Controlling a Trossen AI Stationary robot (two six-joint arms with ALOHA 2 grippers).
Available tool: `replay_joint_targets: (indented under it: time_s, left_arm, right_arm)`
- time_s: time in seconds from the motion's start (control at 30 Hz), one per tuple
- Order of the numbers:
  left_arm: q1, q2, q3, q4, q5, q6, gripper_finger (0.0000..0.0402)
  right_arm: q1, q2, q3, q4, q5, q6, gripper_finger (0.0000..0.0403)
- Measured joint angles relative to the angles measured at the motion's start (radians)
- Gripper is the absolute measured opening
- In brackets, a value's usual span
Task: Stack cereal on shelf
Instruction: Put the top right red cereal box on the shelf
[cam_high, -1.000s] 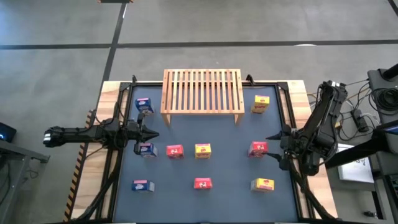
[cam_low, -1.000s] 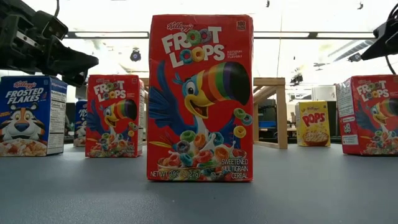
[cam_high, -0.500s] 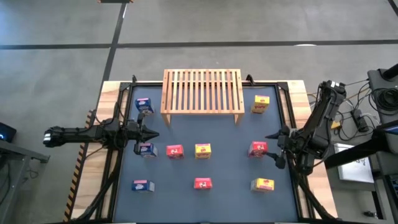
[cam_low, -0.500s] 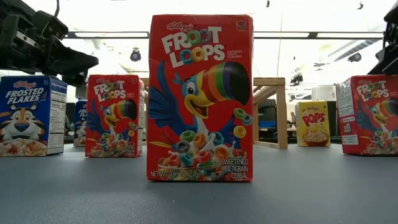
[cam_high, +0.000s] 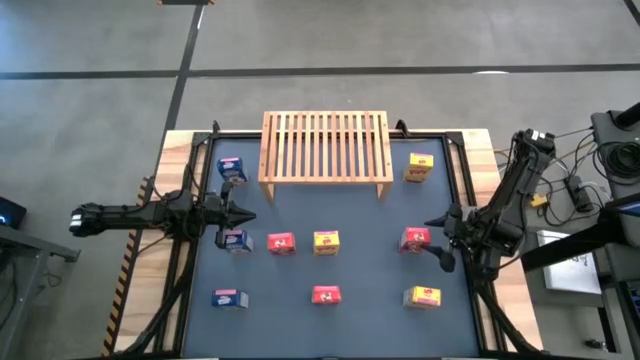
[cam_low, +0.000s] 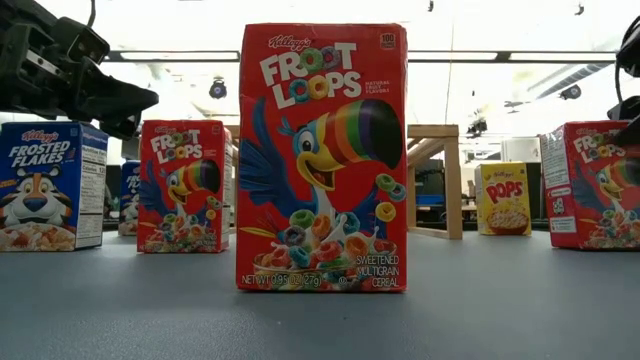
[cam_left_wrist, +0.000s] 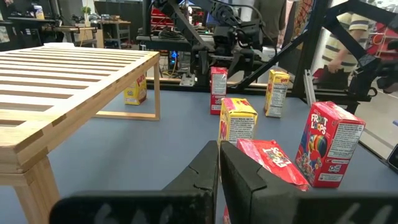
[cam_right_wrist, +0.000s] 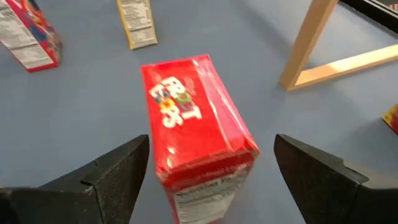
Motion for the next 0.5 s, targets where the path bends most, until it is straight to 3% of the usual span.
replay_joint_targets:
  time_s: [0.23, 0.5]
  left_arm:
    - [0.000, 0.000, 0.000, 0.000, 0.000, 0.000, 0.0000]
    - [0.000, 0.000, 0.000, 0.000, 0.000, 0.000, 0.0000]
  right_arm:
    - [0.000, 0.000, -0.040, 0.016, 0.001, 0.033, 0.0328]
    - [0.000, 0.001, -0.047, 0.101, 0.033, -0.035, 0.0324]
